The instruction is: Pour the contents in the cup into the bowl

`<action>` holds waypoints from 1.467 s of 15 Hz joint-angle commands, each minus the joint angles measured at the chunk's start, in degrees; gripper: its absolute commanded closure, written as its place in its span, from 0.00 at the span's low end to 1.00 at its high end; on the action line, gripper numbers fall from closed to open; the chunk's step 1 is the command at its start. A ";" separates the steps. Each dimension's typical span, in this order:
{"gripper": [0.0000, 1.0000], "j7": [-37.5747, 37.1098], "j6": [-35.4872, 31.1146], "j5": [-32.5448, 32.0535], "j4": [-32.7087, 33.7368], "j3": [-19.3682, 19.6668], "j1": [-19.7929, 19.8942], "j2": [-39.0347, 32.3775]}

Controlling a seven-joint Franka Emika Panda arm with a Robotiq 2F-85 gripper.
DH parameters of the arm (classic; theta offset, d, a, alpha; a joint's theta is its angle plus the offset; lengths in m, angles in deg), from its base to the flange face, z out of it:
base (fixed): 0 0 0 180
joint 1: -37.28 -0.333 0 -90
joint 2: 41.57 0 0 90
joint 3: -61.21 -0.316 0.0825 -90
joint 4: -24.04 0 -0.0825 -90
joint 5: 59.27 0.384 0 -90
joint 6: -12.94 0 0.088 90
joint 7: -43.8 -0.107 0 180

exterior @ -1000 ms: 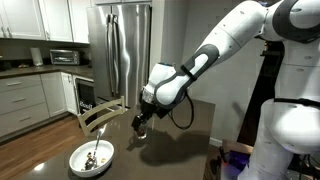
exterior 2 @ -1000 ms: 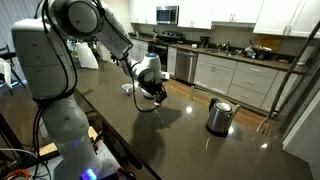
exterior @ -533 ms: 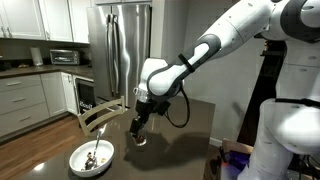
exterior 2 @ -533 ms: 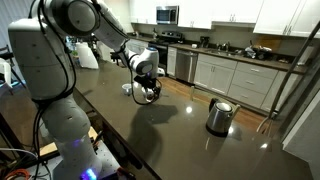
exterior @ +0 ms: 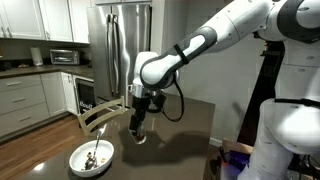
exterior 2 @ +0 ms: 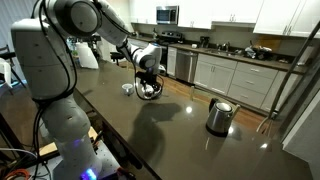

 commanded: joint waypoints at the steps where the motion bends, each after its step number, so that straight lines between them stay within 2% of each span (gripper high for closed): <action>1: 0.45 3.13 4.60 0.75 4.82 -0.40 -0.50 -2.92; 13: 0.45 5.02 16.80 -2.68 15.16 -3.06 -2.26 -10.91; 19: 0.45 5.47 19.35 -4.39 20.90 -3.94 -2.63 -15.33; 22: 0.45 5.70 22.70 -7.11 24.15 -4.07 -3.19 -17.97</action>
